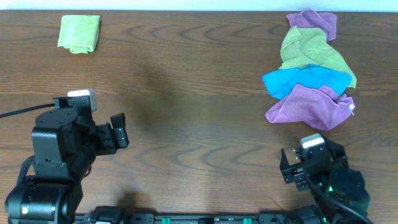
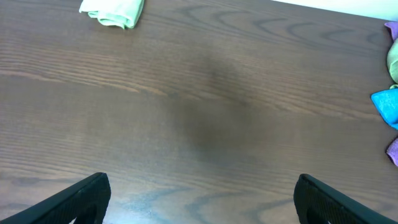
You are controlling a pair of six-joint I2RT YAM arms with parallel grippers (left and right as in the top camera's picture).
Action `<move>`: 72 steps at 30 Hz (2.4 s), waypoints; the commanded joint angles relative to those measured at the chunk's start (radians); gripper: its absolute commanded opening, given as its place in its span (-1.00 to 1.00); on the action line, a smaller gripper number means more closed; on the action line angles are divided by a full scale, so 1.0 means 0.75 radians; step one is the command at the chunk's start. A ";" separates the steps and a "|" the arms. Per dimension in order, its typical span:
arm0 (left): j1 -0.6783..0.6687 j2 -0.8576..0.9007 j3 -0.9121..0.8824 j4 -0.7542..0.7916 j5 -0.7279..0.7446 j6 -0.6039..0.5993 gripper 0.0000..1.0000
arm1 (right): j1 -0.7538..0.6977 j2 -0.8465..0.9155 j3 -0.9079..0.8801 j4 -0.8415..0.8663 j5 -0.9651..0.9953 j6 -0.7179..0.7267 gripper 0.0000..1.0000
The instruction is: Fold the cloth
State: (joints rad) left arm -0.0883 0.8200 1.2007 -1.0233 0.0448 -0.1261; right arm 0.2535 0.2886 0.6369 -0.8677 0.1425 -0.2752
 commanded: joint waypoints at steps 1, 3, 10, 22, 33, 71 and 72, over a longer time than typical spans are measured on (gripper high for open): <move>-0.005 -0.003 -0.001 -0.003 -0.005 0.019 0.91 | -0.009 -0.068 -0.079 0.036 0.020 -0.063 0.99; -0.005 -0.003 -0.001 -0.003 -0.005 0.019 0.91 | -0.010 -0.115 -0.146 0.085 0.019 -0.063 0.99; -0.005 -0.003 -0.001 -0.003 -0.005 0.019 0.91 | -0.035 -0.247 -0.345 0.191 0.019 -0.034 0.98; -0.005 -0.003 -0.001 -0.003 -0.005 0.019 0.91 | -0.077 -0.378 -0.589 0.241 0.009 0.081 0.99; -0.005 -0.003 -0.001 -0.003 -0.005 0.019 0.91 | -0.084 -0.378 -0.634 0.235 0.006 0.127 0.98; -0.002 -0.306 -0.010 -0.194 -0.284 0.180 0.91 | -0.087 -0.377 -0.634 0.235 0.005 0.127 0.99; 0.003 -0.330 -0.021 -0.179 -0.283 0.180 0.91 | -0.087 -0.377 -0.634 0.235 0.005 0.127 0.98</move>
State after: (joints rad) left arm -0.0887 0.6090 1.2007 -1.1687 -0.1459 -0.0139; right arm 0.2031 0.0166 0.1699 -0.6903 0.1501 -0.1917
